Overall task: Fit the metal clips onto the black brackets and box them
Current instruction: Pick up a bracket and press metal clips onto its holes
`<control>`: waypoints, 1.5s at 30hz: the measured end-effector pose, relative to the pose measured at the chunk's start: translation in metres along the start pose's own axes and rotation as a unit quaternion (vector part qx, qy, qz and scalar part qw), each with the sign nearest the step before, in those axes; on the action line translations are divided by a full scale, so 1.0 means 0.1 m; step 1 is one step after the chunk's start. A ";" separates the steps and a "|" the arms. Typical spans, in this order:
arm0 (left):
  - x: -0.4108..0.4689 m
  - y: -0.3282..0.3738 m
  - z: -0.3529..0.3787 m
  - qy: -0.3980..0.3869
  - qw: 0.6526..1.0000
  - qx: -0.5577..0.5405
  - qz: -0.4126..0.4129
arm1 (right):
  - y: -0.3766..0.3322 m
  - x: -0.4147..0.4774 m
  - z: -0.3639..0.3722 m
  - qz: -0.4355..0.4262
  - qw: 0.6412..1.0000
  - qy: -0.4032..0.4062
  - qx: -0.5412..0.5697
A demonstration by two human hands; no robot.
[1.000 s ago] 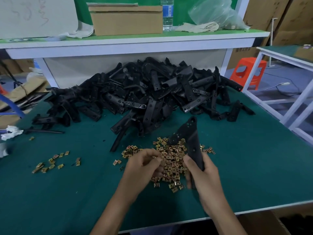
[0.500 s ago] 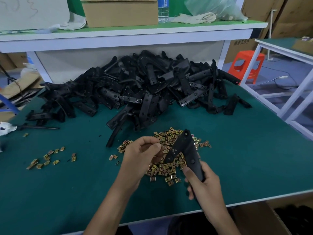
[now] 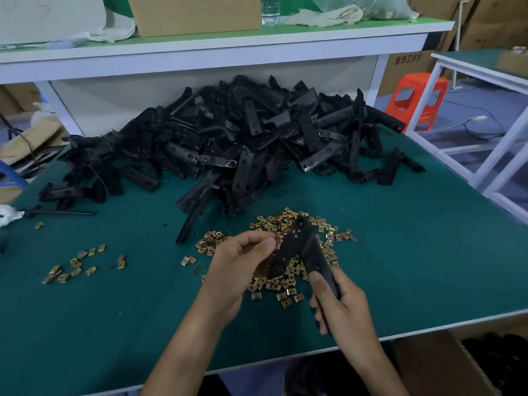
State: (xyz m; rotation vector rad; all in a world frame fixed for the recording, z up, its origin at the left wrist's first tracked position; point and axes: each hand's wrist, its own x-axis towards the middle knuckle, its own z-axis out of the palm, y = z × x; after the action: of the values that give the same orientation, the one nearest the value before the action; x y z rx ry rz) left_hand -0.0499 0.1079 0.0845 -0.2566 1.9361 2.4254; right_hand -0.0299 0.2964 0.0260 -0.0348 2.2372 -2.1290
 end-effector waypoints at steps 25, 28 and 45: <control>0.04 0.08 -0.21 -0.088 0.972 0.206 0.075 | -0.02 0.02 0.02 0.011 0.996 0.007 -0.088; 0.06 0.10 -0.23 -0.098 0.972 0.199 0.072 | -0.03 0.02 0.02 0.021 0.997 0.003 -0.075; 0.05 0.01 -0.18 -0.095 0.978 0.185 0.027 | 0.01 -0.01 0.04 -0.001 0.998 0.021 -0.061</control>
State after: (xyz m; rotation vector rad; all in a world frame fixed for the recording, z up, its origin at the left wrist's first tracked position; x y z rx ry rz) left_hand -0.0533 0.0893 0.0810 0.0380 2.2708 1.9735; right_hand -0.0282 0.2925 0.0248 0.0043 2.3882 -2.0102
